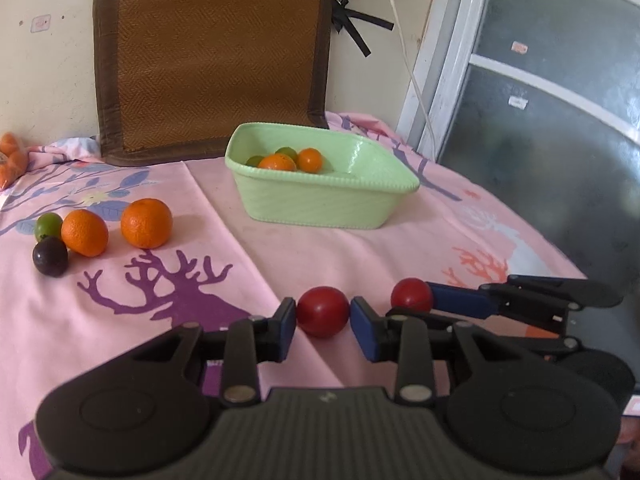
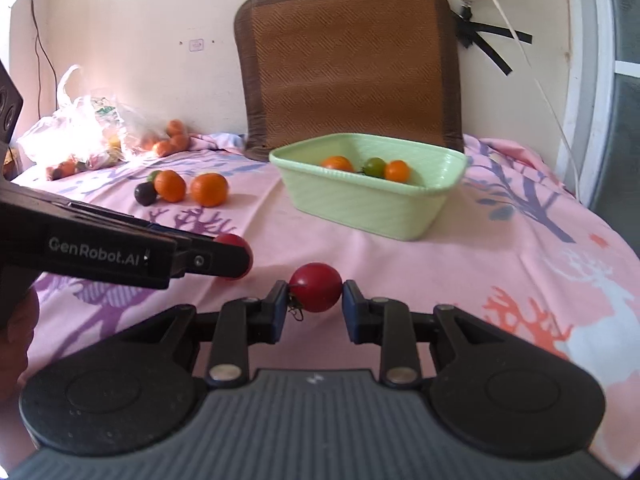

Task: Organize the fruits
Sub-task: 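Grasp a red tomato with the right tool while the left tool grasps another red tomato, then carry both red tomatoes over the green basket and open both tools, then grasp an orange with the right tool while the left tool grasps the dark purple tomato, then hold the orange and dark tomato while moving both tools toward the basket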

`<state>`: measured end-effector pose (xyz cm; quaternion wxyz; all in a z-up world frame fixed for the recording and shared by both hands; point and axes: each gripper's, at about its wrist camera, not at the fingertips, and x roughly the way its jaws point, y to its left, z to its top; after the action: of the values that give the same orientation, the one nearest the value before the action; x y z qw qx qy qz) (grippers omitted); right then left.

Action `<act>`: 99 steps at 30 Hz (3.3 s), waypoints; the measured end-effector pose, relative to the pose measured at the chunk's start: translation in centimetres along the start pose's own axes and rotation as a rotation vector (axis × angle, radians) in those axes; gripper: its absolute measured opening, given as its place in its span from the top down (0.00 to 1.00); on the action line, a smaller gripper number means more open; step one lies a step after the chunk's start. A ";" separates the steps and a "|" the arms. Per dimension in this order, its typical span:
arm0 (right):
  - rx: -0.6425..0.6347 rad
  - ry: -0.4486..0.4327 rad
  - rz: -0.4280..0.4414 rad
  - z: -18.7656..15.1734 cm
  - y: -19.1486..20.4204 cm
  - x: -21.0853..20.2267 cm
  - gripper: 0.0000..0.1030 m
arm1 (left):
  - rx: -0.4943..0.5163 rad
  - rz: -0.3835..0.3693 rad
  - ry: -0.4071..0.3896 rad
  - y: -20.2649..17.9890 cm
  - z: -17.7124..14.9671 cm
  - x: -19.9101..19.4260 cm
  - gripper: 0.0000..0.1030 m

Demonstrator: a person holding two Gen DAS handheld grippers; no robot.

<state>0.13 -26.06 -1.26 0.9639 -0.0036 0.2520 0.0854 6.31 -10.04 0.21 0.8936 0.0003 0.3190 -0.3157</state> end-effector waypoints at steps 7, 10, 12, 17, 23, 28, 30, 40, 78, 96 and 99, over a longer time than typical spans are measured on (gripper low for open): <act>-0.026 0.003 0.000 -0.7 0.3 0.2 0.68 | 0.031 0.027 0.006 -0.6 -0.2 0.3 0.71; -0.016 -0.001 0.007 -0.8 0.1 0.1 0.69 | 0.021 0.008 -0.015 -0.6 0.6 0.0 0.71; -0.004 -0.020 0.014 -0.7 -0.1 -0.2 0.69 | 0.021 -0.010 -0.041 -0.7 1.8 -0.3 0.71; 0.041 -0.137 -0.033 1.2 -1.5 -1.1 0.69 | 0.028 -0.027 -0.088 -1.1 6.3 0.9 0.71; 0.104 -0.195 -0.078 4.1 -4.6 1.1 0.69 | -0.014 -0.051 -0.055 -0.8 10.3 5.8 0.71; 0.125 -0.188 -0.108 4.7 -6.3 3.8 0.69 | -0.007 -0.039 -0.012 -0.9 11.1 8.7 0.69; 0.104 -0.186 -0.112 4.8 -6.2 4.4 0.68 | -0.001 -0.025 -0.007 -1.0 11.1 9.3 0.64; 0.137 -0.224 -0.140 5.0 -6.0 3.5 0.68 | -0.074 -0.019 -0.182 3.5 12.2 0.9 0.64; 0.160 0.066 0.253 6.9 6.2 10.9 0.59 | -0.140 0.159 -0.089 13.4 0.5 -5.0 0.73; 0.132 0.015 0.149 0.9 2.3 1.2 0.57 | 0.027 0.086 -0.049 3.8 -2.1 -3.7 0.60; 0.100 0.008 0.140 0.9 2.8 1.2 0.57 | 0.036 0.097 -0.044 3.6 -2.1 -3.7 0.58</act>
<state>1.07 -23.08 -0.97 0.9536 0.0618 0.2595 0.1398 4.97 -4.63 -0.04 0.9146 0.0249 0.2929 -0.2775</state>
